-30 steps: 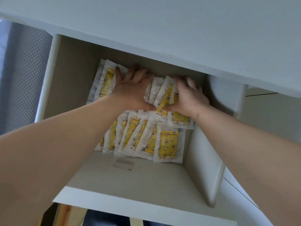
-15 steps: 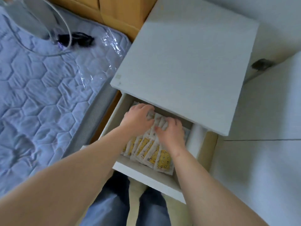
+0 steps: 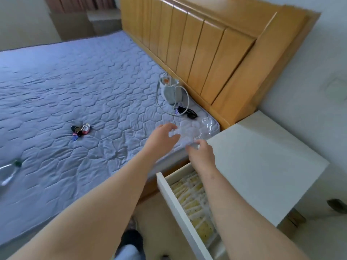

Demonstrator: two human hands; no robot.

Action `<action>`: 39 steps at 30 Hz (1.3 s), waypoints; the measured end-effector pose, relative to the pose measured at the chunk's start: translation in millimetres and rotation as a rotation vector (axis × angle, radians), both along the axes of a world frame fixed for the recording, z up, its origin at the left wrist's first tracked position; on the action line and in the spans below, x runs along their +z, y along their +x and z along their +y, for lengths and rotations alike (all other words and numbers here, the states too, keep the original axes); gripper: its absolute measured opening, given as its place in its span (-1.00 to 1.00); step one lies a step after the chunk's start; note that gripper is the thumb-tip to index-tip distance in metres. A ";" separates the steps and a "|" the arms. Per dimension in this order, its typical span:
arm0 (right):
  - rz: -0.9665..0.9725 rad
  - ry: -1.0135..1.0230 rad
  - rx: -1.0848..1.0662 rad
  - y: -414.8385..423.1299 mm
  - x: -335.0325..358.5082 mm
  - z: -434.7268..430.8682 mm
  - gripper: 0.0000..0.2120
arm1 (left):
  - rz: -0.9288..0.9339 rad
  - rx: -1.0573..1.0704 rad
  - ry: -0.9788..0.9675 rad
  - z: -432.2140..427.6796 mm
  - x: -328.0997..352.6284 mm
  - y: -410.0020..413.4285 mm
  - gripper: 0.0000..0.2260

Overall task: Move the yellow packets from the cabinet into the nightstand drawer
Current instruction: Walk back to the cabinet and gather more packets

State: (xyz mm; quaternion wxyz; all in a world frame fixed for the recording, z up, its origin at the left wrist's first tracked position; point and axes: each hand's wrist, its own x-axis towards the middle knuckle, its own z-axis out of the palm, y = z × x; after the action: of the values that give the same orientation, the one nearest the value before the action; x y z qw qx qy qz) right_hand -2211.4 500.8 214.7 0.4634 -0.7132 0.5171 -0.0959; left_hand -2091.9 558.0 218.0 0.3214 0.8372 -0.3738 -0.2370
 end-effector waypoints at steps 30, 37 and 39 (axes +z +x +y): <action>-0.207 0.129 1.458 248.1 93.9 751.4 -0.59 | -0.156 1.593 -0.076 828.4 110.2 56.2 -0.73; -0.150 0.129 1.711 261.0 72.7 884.8 -0.57 | -0.127 1.870 -0.042 934.7 85.3 44.0 -0.77; -0.135 0.123 1.753 279.8 68.3 911.7 -0.57 | -0.109 1.910 -0.037 959.8 76.7 58.6 -0.76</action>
State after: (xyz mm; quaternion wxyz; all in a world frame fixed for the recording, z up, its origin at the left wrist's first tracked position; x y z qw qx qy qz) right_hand -1931.6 1412.5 283.1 0.4374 -0.8199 -0.2405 0.2803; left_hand -2033.4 1517.8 294.7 0.3744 0.7934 0.4488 0.1703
